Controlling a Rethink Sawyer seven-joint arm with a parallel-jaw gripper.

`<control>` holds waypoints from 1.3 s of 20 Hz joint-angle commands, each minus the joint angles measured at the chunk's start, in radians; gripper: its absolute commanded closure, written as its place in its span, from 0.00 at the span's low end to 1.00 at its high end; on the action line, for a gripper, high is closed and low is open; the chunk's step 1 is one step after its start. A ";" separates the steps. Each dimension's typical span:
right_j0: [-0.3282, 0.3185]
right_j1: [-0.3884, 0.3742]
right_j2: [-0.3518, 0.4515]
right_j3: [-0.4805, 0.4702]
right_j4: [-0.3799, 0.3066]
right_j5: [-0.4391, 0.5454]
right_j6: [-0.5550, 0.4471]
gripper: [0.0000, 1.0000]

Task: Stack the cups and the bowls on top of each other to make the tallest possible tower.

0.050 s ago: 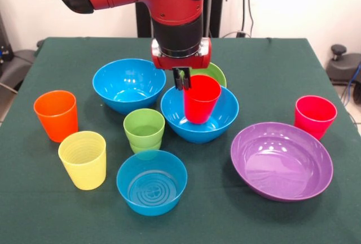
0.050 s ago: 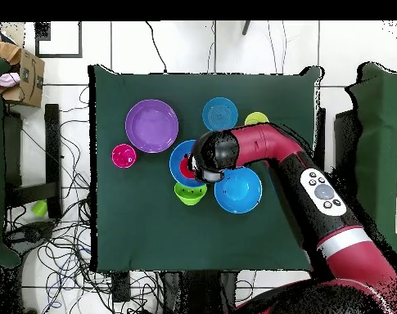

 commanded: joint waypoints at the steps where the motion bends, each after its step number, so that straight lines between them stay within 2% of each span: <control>1: 0.032 0.051 0.015 0.016 -0.051 0.014 -0.292 1.00; 26: 0.037 0.081 0.015 -0.015 -0.070 -0.024 -0.282 1.00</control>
